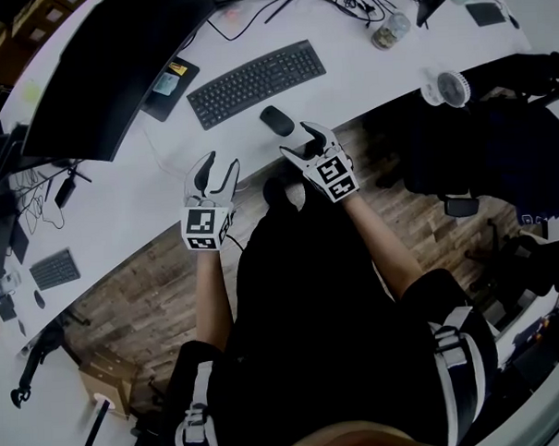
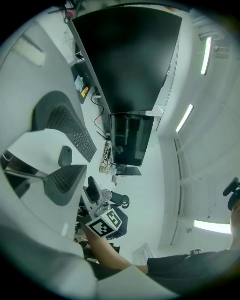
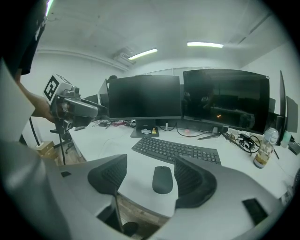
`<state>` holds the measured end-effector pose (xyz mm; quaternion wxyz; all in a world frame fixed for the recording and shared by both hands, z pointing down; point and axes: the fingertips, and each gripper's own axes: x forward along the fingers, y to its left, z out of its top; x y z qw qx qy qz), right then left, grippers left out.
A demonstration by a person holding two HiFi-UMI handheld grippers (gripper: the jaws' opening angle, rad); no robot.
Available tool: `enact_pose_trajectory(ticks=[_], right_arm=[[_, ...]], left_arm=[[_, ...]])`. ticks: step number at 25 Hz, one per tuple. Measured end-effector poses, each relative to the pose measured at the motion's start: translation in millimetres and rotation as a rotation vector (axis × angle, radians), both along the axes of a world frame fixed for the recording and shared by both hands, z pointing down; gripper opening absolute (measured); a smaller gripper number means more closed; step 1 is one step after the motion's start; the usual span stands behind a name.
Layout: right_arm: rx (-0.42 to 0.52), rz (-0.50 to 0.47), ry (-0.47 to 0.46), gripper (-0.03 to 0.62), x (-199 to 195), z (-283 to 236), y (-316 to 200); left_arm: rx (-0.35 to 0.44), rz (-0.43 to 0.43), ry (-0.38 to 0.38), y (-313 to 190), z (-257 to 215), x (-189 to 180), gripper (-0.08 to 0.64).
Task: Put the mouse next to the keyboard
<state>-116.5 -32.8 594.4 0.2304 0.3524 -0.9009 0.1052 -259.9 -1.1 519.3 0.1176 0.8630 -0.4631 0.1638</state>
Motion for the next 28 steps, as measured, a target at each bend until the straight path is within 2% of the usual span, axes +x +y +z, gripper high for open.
enact_pose_trajectory(ticks=[4,16,28], right_arm=[[-0.009,0.004,-0.008,0.316,-3.6,6.4,-7.8],[-0.023,-0.003,0.015,0.305,-11.4,31.4,-26.4],[-0.088,-0.008,0.06,0.305,-16.1,71.6,-45.0]], left_arm=[[0.004,0.008,-0.041,1.4,-0.3,-1.7,0.207],[-0.023,-0.026,-0.053,-9.8,8.3,-10.2,0.207],[-0.073,-0.053,-0.074,-18.2,22.5,-15.3,0.207]])
